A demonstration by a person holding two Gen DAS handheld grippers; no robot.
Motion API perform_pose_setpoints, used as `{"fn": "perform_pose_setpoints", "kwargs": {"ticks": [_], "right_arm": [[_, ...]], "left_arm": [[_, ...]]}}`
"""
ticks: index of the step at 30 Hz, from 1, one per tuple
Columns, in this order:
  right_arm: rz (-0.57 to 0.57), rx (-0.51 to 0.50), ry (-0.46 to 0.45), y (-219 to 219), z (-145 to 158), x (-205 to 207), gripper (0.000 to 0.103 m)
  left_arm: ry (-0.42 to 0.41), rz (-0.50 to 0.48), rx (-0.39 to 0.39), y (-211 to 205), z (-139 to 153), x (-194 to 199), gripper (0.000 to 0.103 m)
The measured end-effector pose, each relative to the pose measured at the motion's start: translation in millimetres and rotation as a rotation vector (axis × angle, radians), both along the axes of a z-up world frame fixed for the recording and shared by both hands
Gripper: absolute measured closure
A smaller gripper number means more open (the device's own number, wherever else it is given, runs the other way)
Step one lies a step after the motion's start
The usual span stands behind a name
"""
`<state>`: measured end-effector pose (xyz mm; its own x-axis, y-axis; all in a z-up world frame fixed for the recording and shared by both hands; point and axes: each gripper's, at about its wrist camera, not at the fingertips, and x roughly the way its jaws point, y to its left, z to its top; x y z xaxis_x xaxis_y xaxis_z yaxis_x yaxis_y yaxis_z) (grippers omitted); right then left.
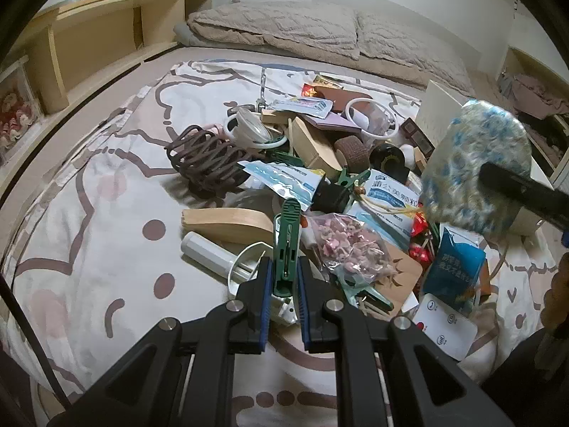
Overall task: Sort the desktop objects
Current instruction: 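Lift the green clothespin with the left tool while the right tool lifts the brocade pouch, then carry the brocade pouch with the right tool over the white box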
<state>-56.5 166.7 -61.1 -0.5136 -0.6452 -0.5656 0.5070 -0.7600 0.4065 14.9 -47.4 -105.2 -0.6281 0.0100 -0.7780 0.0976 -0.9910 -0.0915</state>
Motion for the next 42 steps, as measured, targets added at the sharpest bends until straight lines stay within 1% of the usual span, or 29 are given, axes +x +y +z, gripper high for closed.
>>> {"fn": "perform_pose_setpoints", "kwargs": {"ticks": [7,11,18,23,28,33,36,42], "right_arm": [[-0.039,-0.025,0.032,8.6,5.4,10.3,0.099],[-0.054,-0.068,0.065,12.3,11.1,19.8,0.099],[-0.081,-0.08,0.087,15.9,18.4,30.8,0.099],[-0.069,-0.098,0.09,15.5,21.8,39.5,0.099],[-0.078,-0.074,0.097,12.7,20.9,47.6,0.099],[-0.093,-0.059,0.11,11.6,26.6,55.9,0.099],[-0.101,-0.061,0.117,11.1,32.1,59.3,0.099],[-0.108,-0.054,0.167,9.9,49.1,62.7,0.099]], "left_arm": [[0.025,0.003,-0.018,1.5,7.6,6.8,0.089],[0.042,0.003,-0.018,1.5,12.9,11.8,0.089],[0.057,0.004,-0.015,2.6,18.5,20.6,0.089],[0.068,0.003,-0.013,3.7,22.9,26.8,0.089],[0.086,-0.001,-0.014,5.6,29.8,33.3,0.089],[0.105,-0.008,-0.015,8.5,37.4,37.5,0.089],[0.122,-0.014,-0.018,11.3,44.4,39.4,0.089],[0.163,-0.033,-0.029,19.3,60.9,38.8,0.089]]}}
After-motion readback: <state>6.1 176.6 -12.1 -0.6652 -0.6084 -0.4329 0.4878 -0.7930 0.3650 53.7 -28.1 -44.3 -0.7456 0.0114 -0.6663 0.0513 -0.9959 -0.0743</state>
